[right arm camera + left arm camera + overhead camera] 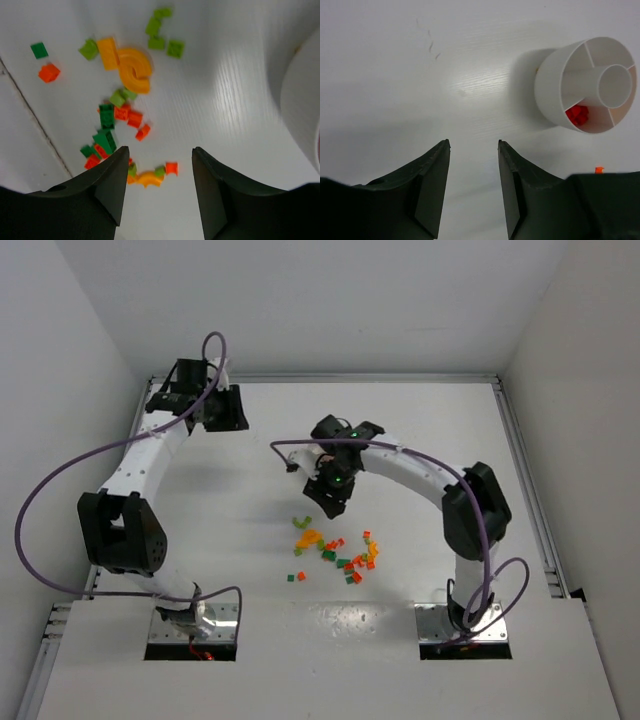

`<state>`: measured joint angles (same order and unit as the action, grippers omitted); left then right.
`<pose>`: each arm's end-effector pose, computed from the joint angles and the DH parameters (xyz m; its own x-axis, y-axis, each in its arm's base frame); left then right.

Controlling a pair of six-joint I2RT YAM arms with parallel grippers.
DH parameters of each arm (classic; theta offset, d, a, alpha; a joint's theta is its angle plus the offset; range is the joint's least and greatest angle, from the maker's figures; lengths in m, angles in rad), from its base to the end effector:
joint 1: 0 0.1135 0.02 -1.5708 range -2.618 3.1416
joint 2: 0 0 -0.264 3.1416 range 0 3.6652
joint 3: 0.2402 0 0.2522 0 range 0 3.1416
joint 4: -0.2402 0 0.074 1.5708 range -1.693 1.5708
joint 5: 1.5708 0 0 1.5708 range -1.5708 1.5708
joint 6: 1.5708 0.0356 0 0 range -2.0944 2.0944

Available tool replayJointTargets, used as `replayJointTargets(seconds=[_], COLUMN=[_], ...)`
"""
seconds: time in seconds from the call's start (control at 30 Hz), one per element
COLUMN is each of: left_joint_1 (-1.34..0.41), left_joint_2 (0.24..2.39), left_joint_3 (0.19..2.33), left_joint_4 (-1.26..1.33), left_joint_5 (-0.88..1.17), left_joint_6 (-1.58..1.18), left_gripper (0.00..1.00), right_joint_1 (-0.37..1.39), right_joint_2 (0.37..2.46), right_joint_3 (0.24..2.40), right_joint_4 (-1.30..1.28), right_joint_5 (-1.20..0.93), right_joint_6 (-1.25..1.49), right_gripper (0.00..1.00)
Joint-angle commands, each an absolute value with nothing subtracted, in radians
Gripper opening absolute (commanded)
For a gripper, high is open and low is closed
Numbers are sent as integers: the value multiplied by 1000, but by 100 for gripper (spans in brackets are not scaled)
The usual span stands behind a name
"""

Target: Sort the legos into containers by color

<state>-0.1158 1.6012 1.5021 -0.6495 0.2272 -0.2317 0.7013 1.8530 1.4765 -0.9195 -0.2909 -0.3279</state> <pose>0.3540 -0.0493 0.3389 -0.7215 -0.1413 -0.6779 0.1139 0.9414 -0.3175 0.2782 0.2483 0.2287 -0.4780 -0.8075 -0.3458 -0.8783 0.4454 0.1739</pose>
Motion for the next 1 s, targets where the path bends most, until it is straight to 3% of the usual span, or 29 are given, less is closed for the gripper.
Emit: replayJointTargets(seconds=[0.0,0.3,0.67,0.83,0.97], left_joint_1=[-49,61,100,100,100], left_joint_2=[1525,1486,1486,1496,1505], left_joint_3=[1488,1410,1391,1391,1391], left_joint_4=[-641,-664,-664,-664,-664], left_joint_5=[307,364,413,413,422], left_joint_6=[-246,-201,-192,-192,-183], left_gripper=[49,49,49,49,49], right_joint_1=[761,888,911,911,911], right_joint_2=[1920,2018,2088,2111,2131], right_joint_3=[1560,1569,1539,1529,1520], right_joint_4=[-885,-810,-779,-756,-736], right_joint_5=[-287,-259,-218,-196,-187], right_joint_6=[-339,-330,-382,-382,-391], right_gripper=[54,54,62,72,72])
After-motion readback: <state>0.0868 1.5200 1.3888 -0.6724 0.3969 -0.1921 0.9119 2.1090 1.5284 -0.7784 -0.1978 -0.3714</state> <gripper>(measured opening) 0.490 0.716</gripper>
